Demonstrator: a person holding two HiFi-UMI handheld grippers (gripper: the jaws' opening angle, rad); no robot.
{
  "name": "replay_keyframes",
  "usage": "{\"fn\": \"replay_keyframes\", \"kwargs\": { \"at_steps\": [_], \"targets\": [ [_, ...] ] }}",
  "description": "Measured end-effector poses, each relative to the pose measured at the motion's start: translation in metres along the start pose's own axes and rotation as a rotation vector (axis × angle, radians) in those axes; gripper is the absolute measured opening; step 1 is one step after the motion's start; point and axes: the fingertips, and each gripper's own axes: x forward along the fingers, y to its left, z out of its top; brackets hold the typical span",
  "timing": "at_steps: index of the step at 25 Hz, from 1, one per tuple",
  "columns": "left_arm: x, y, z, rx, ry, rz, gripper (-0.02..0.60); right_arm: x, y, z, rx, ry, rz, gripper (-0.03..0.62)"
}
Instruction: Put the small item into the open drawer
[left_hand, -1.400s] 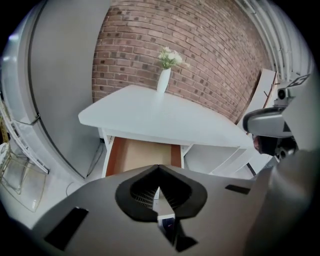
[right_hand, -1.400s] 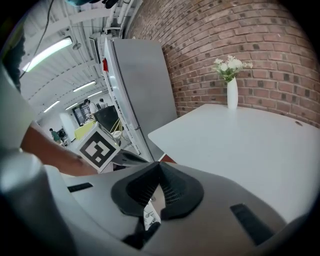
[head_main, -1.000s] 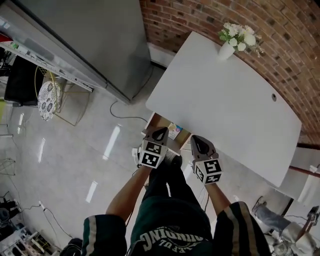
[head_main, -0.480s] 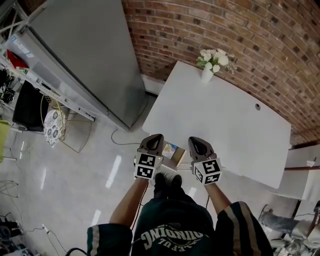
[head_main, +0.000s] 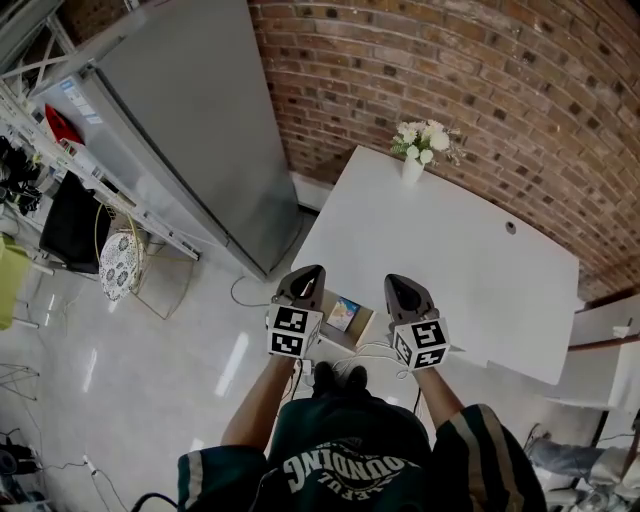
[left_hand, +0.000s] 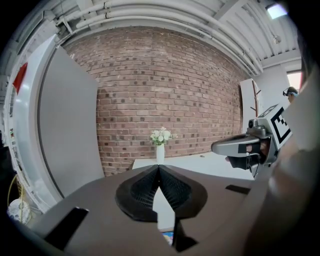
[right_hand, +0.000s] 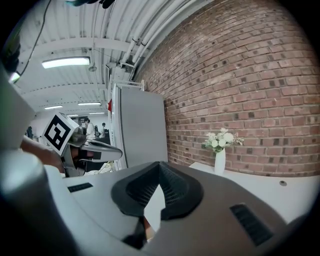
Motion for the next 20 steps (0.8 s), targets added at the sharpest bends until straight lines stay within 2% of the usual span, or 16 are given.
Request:
{"fn": "replay_keyframes", "kwargs": {
  "at_steps": [20],
  "targets": [
    [-0.007,0.008,0.01,0.036,-0.01,0.006,0.014,0.012,0.012,0.017,-0.026,-0.024,0.022,0.025]
  ]
}}
